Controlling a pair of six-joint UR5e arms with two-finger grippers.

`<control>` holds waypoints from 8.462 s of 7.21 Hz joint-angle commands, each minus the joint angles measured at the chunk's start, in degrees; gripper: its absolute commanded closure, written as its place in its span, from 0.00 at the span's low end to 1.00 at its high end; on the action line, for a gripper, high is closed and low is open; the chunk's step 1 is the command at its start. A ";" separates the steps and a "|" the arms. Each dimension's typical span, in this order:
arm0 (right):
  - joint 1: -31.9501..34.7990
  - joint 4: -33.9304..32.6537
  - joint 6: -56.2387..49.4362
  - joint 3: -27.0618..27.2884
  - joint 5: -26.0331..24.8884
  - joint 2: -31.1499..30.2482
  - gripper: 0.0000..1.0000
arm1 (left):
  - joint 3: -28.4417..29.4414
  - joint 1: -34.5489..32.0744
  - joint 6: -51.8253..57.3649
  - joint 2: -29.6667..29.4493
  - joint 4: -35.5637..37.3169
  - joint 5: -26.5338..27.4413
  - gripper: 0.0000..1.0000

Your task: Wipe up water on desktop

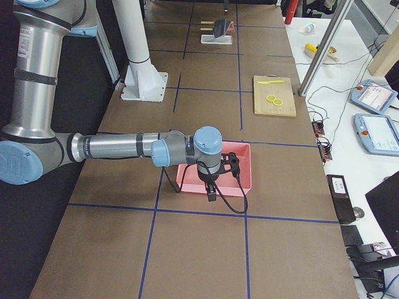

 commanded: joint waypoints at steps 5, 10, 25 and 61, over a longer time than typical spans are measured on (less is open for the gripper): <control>-0.37 -0.09 -0.09 -0.27 -0.26 -0.09 0.00 | -2.64 5.85 -6.80 0.35 -0.80 2.62 0.74; -0.37 0.00 -0.09 -0.18 -0.18 -0.09 0.00 | -4.04 5.50 -6.63 0.87 -0.80 2.62 1.00; -29.18 26.02 -3.79 0.87 -0.61 28.61 0.00 | -13.19 19.28 -95.61 -30.65 2.36 -0.02 1.00; -42.31 9.25 31.79 7.99 -24.61 35.51 1.00 | -11.60 16.68 -46.41 -21.41 7.95 1.48 0.00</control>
